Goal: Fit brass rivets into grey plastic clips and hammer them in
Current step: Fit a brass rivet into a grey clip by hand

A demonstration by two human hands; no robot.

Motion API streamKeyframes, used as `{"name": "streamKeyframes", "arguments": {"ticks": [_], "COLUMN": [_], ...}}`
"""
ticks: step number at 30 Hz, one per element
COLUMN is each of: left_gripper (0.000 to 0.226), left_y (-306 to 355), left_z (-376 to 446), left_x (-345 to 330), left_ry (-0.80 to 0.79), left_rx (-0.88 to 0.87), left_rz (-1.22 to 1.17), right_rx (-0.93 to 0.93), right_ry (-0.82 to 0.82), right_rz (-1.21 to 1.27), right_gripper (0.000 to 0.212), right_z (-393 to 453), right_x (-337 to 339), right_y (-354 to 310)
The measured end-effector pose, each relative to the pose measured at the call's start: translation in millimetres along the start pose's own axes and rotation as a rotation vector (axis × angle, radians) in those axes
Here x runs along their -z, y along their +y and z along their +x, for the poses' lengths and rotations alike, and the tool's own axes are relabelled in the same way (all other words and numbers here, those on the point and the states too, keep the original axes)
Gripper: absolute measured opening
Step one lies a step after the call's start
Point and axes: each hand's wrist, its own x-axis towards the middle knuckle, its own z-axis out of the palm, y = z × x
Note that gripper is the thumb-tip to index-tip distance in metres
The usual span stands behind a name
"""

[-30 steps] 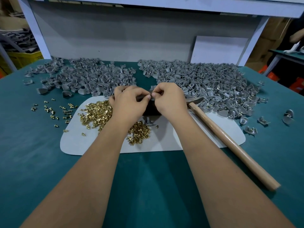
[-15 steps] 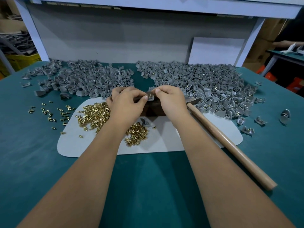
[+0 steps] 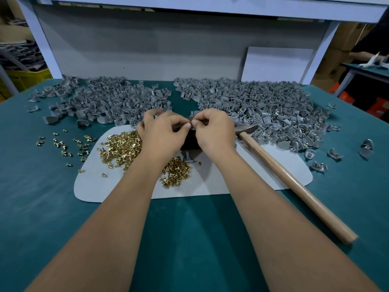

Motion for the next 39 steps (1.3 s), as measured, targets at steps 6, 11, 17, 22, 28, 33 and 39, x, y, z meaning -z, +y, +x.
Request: {"name": "streamKeyframes", "arguments": {"ticks": [6,11,17,22,28,33,39], "left_gripper": [0.013,0.012,0.011,0.012,0.012,0.013,0.009], "left_y": [-0.3,-0.8,-1.0,0.0,0.8,1.9,5.0], "left_z": [1.1,1.3,1.3,0.1,-0.6,-1.9,-1.5], "left_x": [-0.8,-1.1,-0.5,-1.0,-0.4,0.6,2.5], "left_ry": [-0.006,-0.005,-0.007,0.002,-0.010,-0.010,-0.032], "left_rx": [0.007,0.015,0.021,0.015,0.025,0.010,0.027], "left_rz": [-0.008,0.001,-0.013,-0.023,-0.020,0.012,-0.012], "right_rx": [0.040,0.061,-0.023,-0.068,-0.001,0.104,0.016], "right_ry": [0.068,0.082,0.032,-0.005,0.003,-0.010,0.129], "right_rz": [-0.041,-0.025,-0.006,0.003,0.021,0.040,-0.231], "right_gripper": [0.009,0.008,0.009,0.010,0.008,0.013,0.022], "right_z": [-2.7,-5.9,-5.1,-3.2,-5.8,-12.7,-13.6], "right_x": [-5.8,-6.8,-3.8,-1.5,-2.6,1.5,46.8], "right_y": [0.6,1.6,-2.9,-5.9,-0.4,4.6,21.8]}}
